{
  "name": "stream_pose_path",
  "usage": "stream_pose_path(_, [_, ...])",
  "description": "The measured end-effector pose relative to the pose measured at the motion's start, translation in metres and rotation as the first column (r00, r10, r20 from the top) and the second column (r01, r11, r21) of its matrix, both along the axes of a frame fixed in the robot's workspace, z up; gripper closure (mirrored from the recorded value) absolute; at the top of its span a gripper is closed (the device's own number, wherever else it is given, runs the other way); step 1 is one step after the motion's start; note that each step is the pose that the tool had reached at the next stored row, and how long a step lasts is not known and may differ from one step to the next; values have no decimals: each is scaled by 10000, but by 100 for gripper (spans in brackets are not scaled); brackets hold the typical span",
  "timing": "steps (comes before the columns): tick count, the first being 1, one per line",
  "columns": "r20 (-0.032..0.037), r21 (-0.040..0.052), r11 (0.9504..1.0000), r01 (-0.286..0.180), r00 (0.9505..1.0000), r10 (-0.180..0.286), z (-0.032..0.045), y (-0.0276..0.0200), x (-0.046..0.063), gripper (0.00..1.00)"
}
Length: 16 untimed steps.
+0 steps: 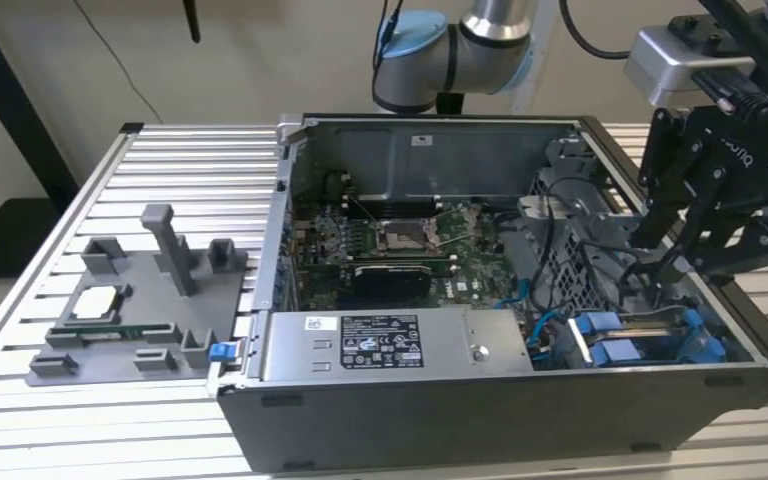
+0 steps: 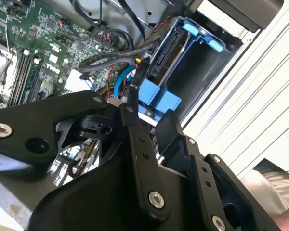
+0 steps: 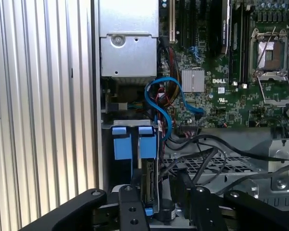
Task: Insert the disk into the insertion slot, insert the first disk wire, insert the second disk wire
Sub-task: 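Insert the first disk wire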
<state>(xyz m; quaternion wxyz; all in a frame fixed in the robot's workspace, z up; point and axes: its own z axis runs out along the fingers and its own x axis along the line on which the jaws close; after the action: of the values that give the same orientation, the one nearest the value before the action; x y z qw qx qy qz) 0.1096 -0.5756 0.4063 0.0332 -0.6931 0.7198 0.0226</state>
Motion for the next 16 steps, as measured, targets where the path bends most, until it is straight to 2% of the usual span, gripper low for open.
stream_pose_path(5, [-5,0,10000,0,10000,0,30,0,0,100])
stream_pose_path(16, [-5,-1,10000,1,10000,-1,36,0,0,100])
